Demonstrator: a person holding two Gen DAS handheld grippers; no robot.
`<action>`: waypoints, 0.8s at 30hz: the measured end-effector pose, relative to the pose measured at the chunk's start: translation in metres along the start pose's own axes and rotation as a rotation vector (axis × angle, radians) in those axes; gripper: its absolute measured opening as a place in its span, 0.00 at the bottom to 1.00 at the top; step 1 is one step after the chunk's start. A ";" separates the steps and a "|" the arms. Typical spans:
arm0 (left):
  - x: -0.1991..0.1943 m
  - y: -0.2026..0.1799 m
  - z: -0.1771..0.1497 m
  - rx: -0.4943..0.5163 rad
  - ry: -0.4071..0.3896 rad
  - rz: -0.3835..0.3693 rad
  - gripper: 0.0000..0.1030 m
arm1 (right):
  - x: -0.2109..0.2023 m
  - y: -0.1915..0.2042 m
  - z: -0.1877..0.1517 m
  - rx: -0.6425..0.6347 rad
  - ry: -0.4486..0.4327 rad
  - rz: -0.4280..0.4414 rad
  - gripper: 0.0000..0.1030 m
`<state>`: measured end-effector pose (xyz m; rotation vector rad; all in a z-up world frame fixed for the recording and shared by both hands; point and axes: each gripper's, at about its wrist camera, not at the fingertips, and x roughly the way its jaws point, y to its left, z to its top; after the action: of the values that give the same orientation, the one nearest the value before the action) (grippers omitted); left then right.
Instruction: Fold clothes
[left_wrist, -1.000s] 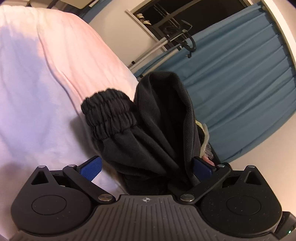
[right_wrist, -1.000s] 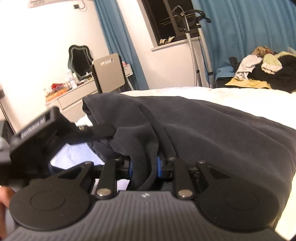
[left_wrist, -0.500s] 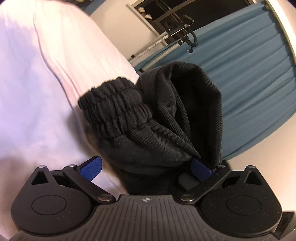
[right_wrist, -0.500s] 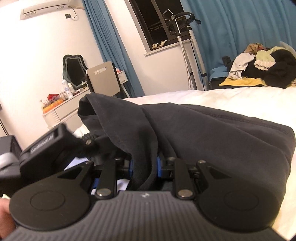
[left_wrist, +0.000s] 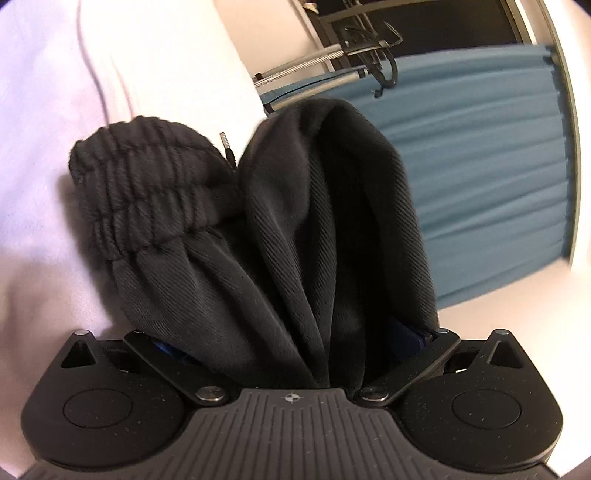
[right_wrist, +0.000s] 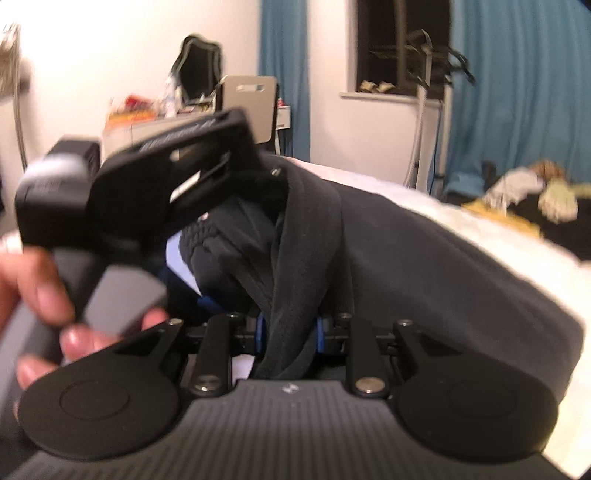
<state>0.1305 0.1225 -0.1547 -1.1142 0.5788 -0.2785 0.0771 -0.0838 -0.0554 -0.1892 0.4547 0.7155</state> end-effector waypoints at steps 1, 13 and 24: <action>0.000 -0.001 -0.001 0.006 -0.001 0.006 1.00 | 0.001 0.005 0.000 -0.046 0.007 -0.014 0.25; -0.015 0.010 0.001 -0.089 -0.017 -0.071 1.00 | -0.012 0.010 -0.005 -0.244 -0.006 -0.012 0.35; -0.019 0.006 -0.004 -0.065 -0.015 -0.076 1.00 | -0.033 -0.029 0.018 0.043 -0.186 0.002 0.09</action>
<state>0.1124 0.1309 -0.1556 -1.2022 0.5359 -0.3181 0.0803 -0.1191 -0.0236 -0.0805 0.2923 0.7178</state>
